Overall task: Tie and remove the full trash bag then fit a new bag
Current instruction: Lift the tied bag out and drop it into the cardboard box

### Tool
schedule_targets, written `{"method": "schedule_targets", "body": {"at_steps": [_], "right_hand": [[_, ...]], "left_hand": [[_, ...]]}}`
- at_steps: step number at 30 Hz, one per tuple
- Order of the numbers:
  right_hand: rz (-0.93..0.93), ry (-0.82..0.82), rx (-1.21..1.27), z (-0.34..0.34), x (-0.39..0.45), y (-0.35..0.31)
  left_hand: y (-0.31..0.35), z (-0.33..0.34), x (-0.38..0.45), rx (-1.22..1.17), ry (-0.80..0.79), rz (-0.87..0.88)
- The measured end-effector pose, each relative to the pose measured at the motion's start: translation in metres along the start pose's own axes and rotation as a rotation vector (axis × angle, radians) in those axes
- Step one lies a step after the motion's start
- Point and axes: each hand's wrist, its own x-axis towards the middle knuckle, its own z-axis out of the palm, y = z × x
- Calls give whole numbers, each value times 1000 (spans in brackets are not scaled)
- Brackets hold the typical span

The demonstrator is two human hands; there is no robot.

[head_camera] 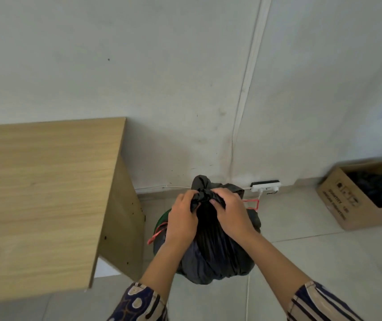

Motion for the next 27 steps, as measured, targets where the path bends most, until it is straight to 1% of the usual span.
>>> {"method": "schedule_targets", "body": {"at_steps": [5,10,14,18,20,24,27], "right_hand": [[-7,-43,-17,-21,-47,-49],[59,-110,83,-23,-92,-86],[104,-176,137,-12,-125,-107],[129,-283,131,12,-150,-123],[110,-326,145,24,-159,-128],[70,-443,168,57,-174,-148],[50,-495,146,82,-185,-168]], "left_hand": [[18,-44,-47,-51,-37,9],[18,-84,-86,-68,-95,42],[7,-112,-122,-106,-135,16],[-16,-139,-156,-147,-187,-58],[-27,-147,-170,-147,-206,-111],[-52,-173,-203,-130,-126,-222],[-73,-194,-224,-122,-97,-280]]}}
